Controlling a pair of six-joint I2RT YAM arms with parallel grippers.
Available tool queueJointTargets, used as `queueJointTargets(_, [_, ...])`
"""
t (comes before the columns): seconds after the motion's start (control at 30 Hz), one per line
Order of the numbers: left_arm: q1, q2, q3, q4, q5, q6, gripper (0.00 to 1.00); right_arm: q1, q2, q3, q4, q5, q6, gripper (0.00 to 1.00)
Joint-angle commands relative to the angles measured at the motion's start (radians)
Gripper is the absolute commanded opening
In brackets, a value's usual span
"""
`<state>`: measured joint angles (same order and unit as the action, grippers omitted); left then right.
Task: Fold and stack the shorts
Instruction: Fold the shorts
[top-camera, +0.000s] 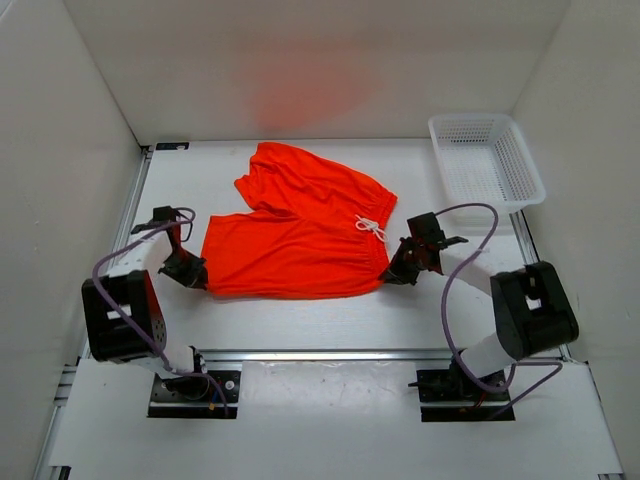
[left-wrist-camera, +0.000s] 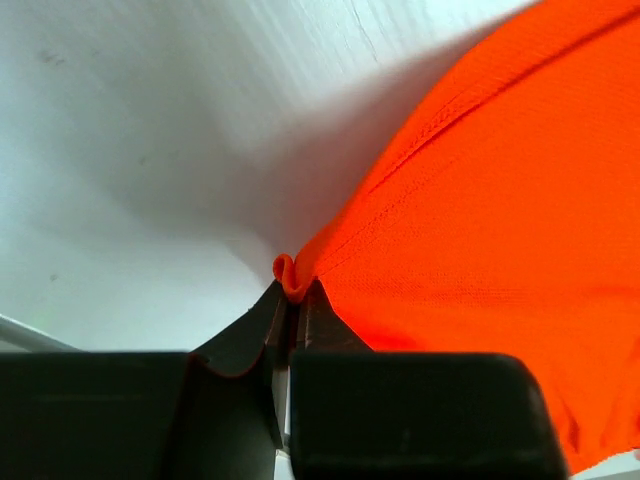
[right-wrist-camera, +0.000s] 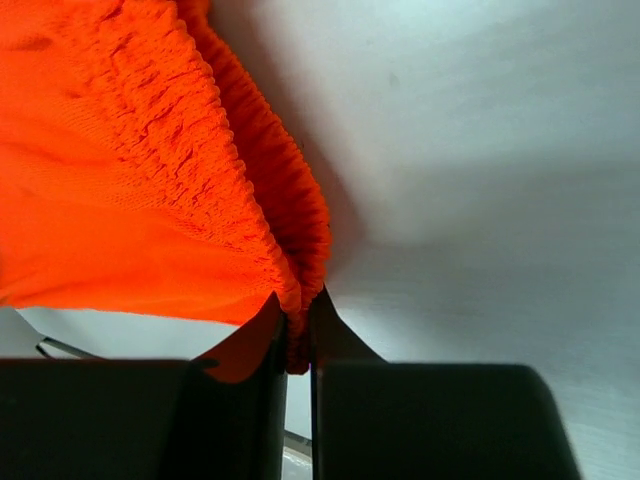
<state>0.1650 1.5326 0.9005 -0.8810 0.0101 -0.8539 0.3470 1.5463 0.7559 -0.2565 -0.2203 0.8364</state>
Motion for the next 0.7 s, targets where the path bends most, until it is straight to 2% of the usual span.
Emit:
queueJointTargets(0.0, [0.014, -0.159, -0.005, -0.074, -0.056, 0.010, 0.10, 0.000, -0.136, -0.074, -0.125, 0.084, -0.026, 0.00])
queueJointTargets(0.13, [0.024, -0.286, -0.054, -0.128, -0.065, -0.013, 0.10, 0.000, -0.310, -0.206, -0.240, 0.093, -0.014, 0.00])
queueJointTargets(0.23, [0.002, -0.374, -0.054, -0.177, -0.056, -0.045, 0.10, 0.009, -0.510, -0.274, -0.349, 0.084, 0.013, 0.00])
queueJointTargets(0.37, [-0.007, -0.463, -0.019, -0.251, -0.093, -0.059, 0.10, 0.009, -0.687, -0.285, -0.551, 0.133, 0.033, 0.00])
queueJointTargets(0.5, [-0.032, -0.485, 0.135, -0.251, -0.102, 0.019, 0.10, 0.009, -0.762, -0.230, -0.639, 0.196, 0.033, 0.00])
queueJointTargets(0.57, [-0.051, -0.419, 0.220, -0.242, -0.102, 0.052, 0.10, 0.000, -0.762, -0.192, -0.654, 0.206, 0.033, 0.00])
queueJointTargets(0.6, [-0.074, -0.389, 0.324, -0.242, -0.113, 0.071, 0.10, 0.000, -0.750, -0.175, -0.665, 0.223, 0.033, 0.00])
queueJointTargets(0.67, [-0.107, -0.280, 0.438, -0.233, -0.145, 0.087, 0.10, 0.000, -0.732, -0.117, -0.665, 0.254, 0.021, 0.00])
